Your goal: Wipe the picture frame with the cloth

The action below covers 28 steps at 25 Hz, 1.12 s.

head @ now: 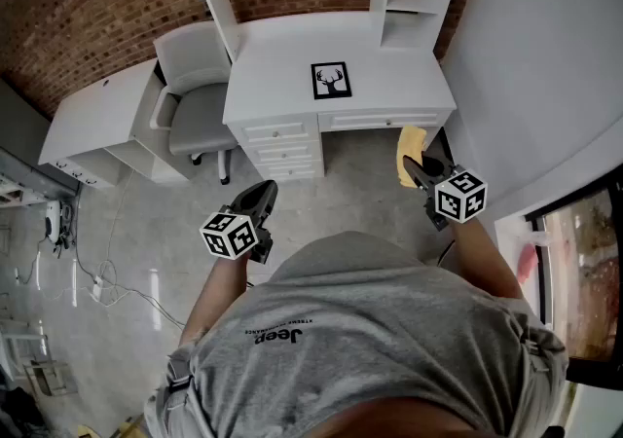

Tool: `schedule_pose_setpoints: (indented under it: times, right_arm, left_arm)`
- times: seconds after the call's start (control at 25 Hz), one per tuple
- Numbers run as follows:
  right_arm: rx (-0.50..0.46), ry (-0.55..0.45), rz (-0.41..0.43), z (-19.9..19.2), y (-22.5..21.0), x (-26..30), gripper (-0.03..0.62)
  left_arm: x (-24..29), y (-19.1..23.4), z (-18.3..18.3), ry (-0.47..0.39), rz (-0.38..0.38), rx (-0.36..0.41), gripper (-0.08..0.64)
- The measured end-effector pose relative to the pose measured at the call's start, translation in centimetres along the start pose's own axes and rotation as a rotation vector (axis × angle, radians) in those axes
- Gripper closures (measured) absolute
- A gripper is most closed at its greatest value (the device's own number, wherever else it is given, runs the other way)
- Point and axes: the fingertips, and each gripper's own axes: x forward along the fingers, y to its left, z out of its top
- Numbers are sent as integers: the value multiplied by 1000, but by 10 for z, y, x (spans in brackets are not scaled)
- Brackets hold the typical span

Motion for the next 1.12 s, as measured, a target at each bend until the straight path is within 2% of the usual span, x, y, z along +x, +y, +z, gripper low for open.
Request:
schedule_pose_setpoints:
  times: [0.72,1.12]
  right_arm:
    - [-11,-3,21,3,-13,4,544]
    - [15,-7,54,5,-26,-3,541]
  left_arm:
    - [19,-6,2,7,-2,12,541]
    - [35,-23,4,9,5,26,541]
